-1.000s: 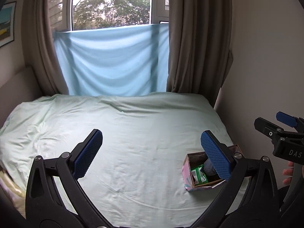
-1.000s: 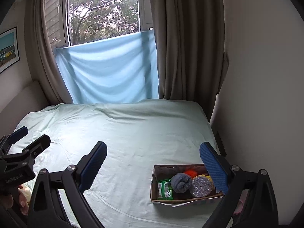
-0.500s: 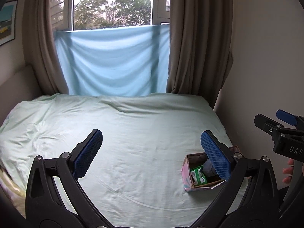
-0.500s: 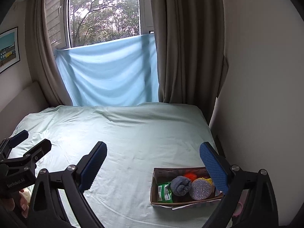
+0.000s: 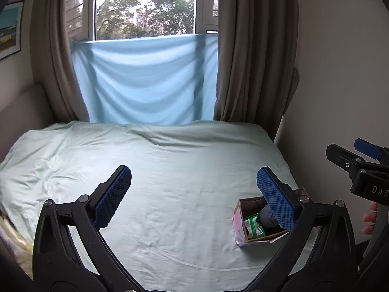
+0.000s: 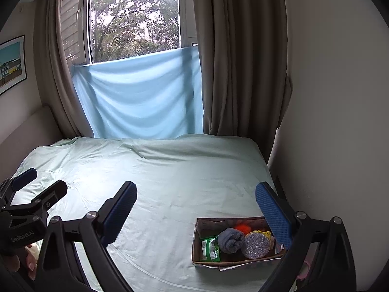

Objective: Organize soft objects

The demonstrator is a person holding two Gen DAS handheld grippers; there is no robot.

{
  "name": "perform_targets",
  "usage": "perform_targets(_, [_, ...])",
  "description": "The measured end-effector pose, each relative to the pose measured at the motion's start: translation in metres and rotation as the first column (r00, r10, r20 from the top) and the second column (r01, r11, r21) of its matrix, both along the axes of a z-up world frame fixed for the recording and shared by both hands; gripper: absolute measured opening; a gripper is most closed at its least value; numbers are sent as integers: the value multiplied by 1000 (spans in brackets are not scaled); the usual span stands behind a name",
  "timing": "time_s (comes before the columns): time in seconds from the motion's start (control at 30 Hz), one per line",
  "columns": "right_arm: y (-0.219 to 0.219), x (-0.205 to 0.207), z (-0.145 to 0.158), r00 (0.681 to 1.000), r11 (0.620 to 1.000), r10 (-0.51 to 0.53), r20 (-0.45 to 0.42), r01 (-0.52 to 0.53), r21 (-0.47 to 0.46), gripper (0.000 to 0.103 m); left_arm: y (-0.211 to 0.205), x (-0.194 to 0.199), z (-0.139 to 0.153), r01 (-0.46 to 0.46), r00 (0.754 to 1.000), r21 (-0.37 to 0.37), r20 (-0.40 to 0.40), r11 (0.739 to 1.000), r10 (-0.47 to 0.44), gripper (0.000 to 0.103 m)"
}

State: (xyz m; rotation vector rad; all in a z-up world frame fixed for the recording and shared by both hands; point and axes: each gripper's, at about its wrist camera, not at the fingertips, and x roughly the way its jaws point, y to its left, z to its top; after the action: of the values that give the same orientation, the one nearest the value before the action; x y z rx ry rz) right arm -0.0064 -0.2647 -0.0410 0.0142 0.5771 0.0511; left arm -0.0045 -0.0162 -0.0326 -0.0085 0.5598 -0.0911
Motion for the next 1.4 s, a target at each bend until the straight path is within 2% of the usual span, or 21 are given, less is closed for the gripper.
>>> perform_targets(0.93, [0,1,-1,1000,1000,-5,16,5,-1,97,-6,-1,1,-16,1000,16,3,1000,16,103])
perform_targets(1.23, [0,2,-1,1000,1000,-4,18,4,-5,97,-2,1,2,-18,1000,1,13,1000,18,103])
perform_targets(1.4, [1,3,0,1000,1000,-4,17,4,-6,97,-2,1,3,-38,999,21,33,999,37,103])
